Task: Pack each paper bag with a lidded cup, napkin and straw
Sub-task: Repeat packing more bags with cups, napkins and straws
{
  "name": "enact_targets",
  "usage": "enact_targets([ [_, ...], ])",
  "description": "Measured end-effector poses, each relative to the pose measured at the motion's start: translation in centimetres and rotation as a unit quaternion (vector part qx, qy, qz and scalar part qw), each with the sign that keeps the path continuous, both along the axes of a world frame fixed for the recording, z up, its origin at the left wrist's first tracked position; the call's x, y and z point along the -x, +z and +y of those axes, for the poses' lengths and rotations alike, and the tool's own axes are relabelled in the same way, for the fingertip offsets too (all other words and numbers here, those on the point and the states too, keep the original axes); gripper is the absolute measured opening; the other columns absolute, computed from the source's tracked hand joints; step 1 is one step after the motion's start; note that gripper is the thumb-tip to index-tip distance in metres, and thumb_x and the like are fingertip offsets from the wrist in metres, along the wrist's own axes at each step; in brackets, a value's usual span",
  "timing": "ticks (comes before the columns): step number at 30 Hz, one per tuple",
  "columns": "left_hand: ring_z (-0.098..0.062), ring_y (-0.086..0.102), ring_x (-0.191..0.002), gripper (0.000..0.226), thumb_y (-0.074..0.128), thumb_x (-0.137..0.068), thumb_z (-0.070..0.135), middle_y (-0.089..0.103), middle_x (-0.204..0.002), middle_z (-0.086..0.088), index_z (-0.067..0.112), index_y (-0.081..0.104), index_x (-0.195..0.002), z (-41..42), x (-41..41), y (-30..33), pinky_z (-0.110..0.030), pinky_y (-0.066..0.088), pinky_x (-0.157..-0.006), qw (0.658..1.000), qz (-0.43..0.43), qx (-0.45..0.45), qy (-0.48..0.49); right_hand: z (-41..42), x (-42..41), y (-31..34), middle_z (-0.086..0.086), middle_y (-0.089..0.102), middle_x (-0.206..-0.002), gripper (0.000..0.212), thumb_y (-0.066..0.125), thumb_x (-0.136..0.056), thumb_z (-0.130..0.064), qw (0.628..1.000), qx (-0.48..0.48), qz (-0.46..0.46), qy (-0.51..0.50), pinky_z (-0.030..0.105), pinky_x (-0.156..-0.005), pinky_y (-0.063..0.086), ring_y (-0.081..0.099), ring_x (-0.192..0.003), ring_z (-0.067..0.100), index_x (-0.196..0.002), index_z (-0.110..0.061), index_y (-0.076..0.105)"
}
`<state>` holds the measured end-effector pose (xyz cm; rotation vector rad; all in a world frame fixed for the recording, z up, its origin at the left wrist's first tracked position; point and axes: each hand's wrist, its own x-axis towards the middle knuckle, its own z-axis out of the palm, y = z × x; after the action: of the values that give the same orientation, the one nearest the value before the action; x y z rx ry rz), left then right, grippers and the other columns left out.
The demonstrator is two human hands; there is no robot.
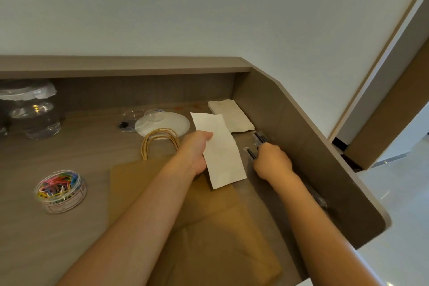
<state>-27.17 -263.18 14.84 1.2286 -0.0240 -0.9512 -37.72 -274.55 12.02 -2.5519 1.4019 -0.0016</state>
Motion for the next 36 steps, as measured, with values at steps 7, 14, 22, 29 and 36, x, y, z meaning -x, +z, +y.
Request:
enact_targets([
  [7,-0.027,0.057,-0.102,0.032,0.048,-0.096,0.007,0.06,-0.117,-0.011,0.013,0.048,-0.127,1.8,0.4,1.0,-0.043,0.043,-0.092,1.0,-0.005,0.008,-0.007,0.2,-0.9,0.9,0.005,0.049,-0.074,0.02,0.048,-0.097,-0.023,0.999,-0.006,0.026,0.046,0.031,-0.063,0.042,0.054,-0.077,0.022,-0.085,-0.009,0.055],
  [14,-0.022,0.063,-0.092,0.017,0.053,-0.094,0.014,0.065,-0.099,-0.006,0.016,0.055,-0.11,7.3,1.7,2.6,-0.036,0.052,-0.081,0.995,-0.085,0.043,-0.013,6.8,-1.6,8.1,0.002,0.051,-0.061,0.026,0.051,-0.094,-0.018,0.925,-0.151,-0.303,0.171,0.017,-0.054,0.04,0.049,-0.053,0.008,-0.07,-0.009,0.056],
  [22,-0.013,0.07,-0.081,0.025,0.062,-0.084,-0.003,0.072,-0.088,-0.001,0.014,0.064,-0.101,21.5,4.1,2.8,-0.027,0.058,-0.078,0.963,-0.264,0.057,0.018,20.6,-2.7,7.3,0.004,0.065,-0.064,0.012,0.058,-0.091,-0.016,0.831,-0.29,-0.407,0.247,0.016,-0.051,0.05,0.059,-0.049,0.005,-0.084,-0.007,0.062],
  [29,-0.012,0.069,-0.087,0.024,0.056,-0.089,-0.001,0.072,-0.089,0.004,0.02,0.063,-0.098,40.1,7.1,0.4,-0.032,0.055,-0.083,0.958,-0.286,-0.008,0.033,36.1,-0.4,4.9,-0.006,0.058,-0.106,0.045,0.074,-0.077,-0.025,0.803,-0.309,-0.411,0.3,0.022,-0.078,0.048,0.056,-0.094,0.008,-0.116,-0.023,0.053],
  [36,-0.007,0.069,-0.084,0.028,0.058,-0.088,0.009,0.071,-0.086,0.011,0.03,0.055,-0.106,57.2,11.5,-3.5,-0.026,0.057,-0.072,0.966,-0.238,-0.07,0.069,52.1,1.8,1.1,-0.009,0.071,-0.078,0.014,0.065,-0.084,-0.011,0.716,-0.489,-0.293,0.404,0.016,-0.061,0.054,0.068,-0.072,0.003,-0.09,-0.024,0.063],
])
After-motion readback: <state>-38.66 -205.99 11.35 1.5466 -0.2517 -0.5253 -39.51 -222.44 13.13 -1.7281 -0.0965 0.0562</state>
